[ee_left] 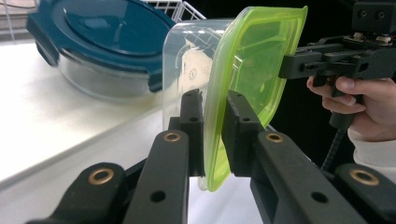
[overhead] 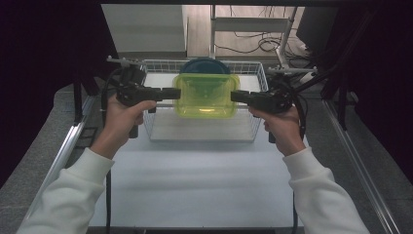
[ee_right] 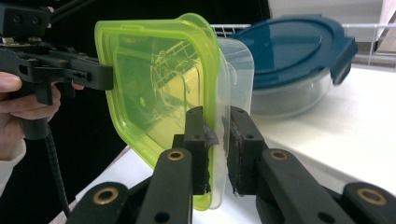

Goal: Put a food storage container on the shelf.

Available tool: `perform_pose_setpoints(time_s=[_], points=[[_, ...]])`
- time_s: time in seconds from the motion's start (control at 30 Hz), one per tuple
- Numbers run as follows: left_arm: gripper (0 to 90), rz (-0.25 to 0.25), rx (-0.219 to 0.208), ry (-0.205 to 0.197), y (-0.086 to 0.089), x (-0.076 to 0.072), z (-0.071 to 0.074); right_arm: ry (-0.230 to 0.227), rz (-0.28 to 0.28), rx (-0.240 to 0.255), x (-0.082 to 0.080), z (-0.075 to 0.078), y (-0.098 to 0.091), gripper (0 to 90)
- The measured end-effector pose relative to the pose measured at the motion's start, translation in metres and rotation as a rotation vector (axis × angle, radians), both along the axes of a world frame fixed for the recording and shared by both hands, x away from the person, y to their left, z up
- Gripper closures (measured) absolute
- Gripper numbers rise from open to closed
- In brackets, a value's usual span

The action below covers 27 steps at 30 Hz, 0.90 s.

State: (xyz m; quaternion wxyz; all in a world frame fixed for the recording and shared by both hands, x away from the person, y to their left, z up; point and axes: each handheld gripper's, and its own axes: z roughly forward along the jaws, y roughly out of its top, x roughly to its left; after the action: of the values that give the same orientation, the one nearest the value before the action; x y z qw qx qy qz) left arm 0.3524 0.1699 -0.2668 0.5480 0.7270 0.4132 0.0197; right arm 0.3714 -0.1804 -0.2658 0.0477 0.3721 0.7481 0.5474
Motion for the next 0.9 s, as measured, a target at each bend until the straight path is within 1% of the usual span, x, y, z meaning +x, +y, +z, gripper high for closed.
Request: perform_pose_setpoints(time_s=[0.07,0.23,0.3,0.4,0.57,0.67,0.8,0.9], points=[[79.4,0.002,-0.002,-0.002,0.002,0.004,0.003,0.0,0.0,-0.001,0.005,0.003,0.002,79.0],[79.4,0.004,-0.03,-0.003,0.006,0.019,0.006,0.002,-0.003,-0.006,0.019,0.013,0.005,79.1],[79.4,0.003,-0.049,0.01,0.008,0.026,0.007,0.002,-0.004,-0.003,0.026,0.017,0.007,79.1],[79.4,-0.002,-0.064,0.024,0.009,0.037,0.008,0.012,-0.005,-0.004,0.035,0.022,0.008,79.1],[79.4,-0.001,-0.061,0.037,0.01,0.051,0.014,0.045,-0.005,0.009,0.052,0.026,0.008,79.1],[79.5,0.0,-0.05,0.038,0.011,0.059,0.019,0.054,-0.012,0.014,0.058,0.028,0.008,79.1],[79.7,0.004,-0.054,0.048,0.012,0.066,0.022,0.058,-0.016,0.01,0.065,0.033,0.01,79.1],[79.7,0.008,-0.06,0.059,0.013,0.073,0.024,0.072,-0.016,0.01,0.072,0.036,0.011,79.1]])
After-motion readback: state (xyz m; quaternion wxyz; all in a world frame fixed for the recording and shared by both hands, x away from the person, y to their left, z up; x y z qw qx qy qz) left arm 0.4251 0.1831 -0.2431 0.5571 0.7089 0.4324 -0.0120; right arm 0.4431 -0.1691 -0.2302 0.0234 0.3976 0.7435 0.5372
